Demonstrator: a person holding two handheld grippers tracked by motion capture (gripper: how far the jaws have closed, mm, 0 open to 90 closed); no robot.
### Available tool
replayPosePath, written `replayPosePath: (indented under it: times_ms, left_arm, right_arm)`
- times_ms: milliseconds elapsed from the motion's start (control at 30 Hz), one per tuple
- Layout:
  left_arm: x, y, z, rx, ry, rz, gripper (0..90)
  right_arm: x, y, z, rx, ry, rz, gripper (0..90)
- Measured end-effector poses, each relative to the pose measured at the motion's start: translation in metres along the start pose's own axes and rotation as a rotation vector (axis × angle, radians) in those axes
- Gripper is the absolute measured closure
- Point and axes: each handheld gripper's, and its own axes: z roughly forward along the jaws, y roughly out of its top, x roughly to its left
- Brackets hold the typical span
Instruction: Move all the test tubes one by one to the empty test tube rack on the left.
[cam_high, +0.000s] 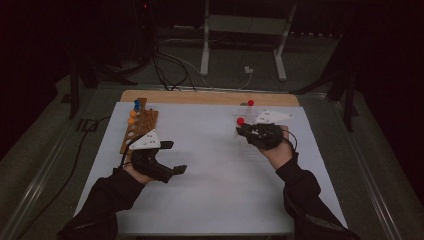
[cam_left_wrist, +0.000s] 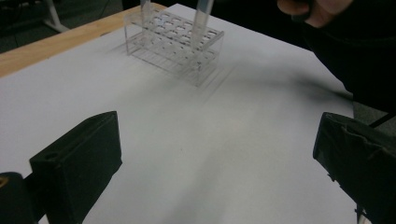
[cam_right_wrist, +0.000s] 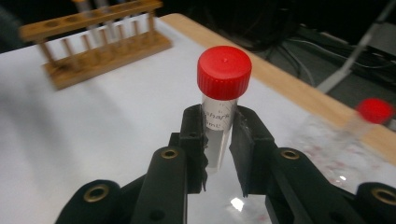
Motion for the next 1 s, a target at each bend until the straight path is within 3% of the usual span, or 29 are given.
replayPosePath:
  times_ms: [367, 633, 1000]
  left_arm:
    - [-0.008, 0.016, 0.010, -0.017, -0.066, 0.029, 2.4]
    - [-0.016, 0.030, 0.026, -0.022, -0.111, 0.075, 7.0]
    - [-0.024, 0.037, 0.046, -0.041, -0.154, 0.122, 31.5]
  right_arm:
    - [0.041, -0.020, 0.005, 0.039, 0.116, -0.029, 75.3]
    - [0.057, -0.027, 0.010, 0.055, 0.173, -0.038, 75.3]
    - [0.069, -0.029, 0.011, 0.058, 0.222, -0.044, 75.3]
